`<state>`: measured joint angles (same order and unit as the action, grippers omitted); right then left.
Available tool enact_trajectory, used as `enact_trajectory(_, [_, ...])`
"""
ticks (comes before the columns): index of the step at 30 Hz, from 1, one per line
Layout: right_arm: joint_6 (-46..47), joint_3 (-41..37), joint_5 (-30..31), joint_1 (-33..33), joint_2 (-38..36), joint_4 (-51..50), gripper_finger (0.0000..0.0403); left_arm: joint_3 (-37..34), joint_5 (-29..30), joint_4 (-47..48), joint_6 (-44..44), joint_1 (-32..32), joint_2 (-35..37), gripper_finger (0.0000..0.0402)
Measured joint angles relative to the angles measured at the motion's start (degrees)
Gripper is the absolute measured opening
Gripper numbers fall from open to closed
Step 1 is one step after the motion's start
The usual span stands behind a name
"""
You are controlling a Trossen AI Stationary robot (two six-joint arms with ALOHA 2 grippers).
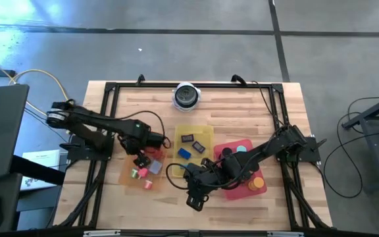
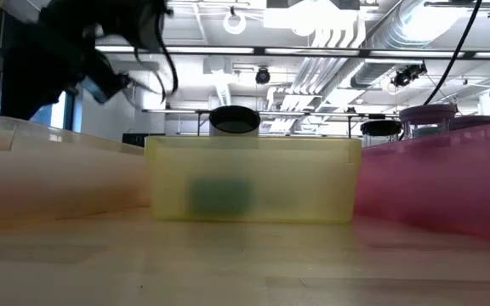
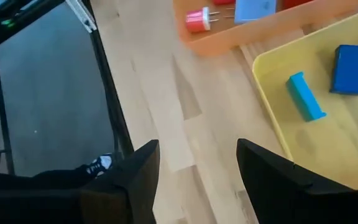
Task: Pick & Place Office items
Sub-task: Return to Home Position
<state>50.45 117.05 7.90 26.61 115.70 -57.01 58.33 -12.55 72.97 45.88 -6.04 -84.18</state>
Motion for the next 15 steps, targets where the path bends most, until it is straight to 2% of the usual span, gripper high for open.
enact_trajectory(5, [-1.44, 0.00, 2.40, -0.89, 0.00, -0.16, 0.0204, 3.03, 2.35, 2.20, -1.30, 0.25, 9.28, 0.0299])
enact_trajectory(8, [-2.21, 0.02, 4.36, -1.09, 0.00, 0.40, 0.0204, 6.13, 6.78, 4.41, 0.18, 1.05, 16.16, 0.0299])
enact_trajectory(11, [-3.95, 0.01, 4.05, -1.79, 0.00, 0.46, 0.0204, 8.19, 11.01, 3.30, 2.28, 1.10, 23.12, 0.0299])
enact_trajectory(15, [-6.14, 0.02, 2.58, -2.63, 0.00, 0.07, 0.0199, 8.74, 12.08, -1.15, 2.44, 0.76, 31.41, 0.0299])
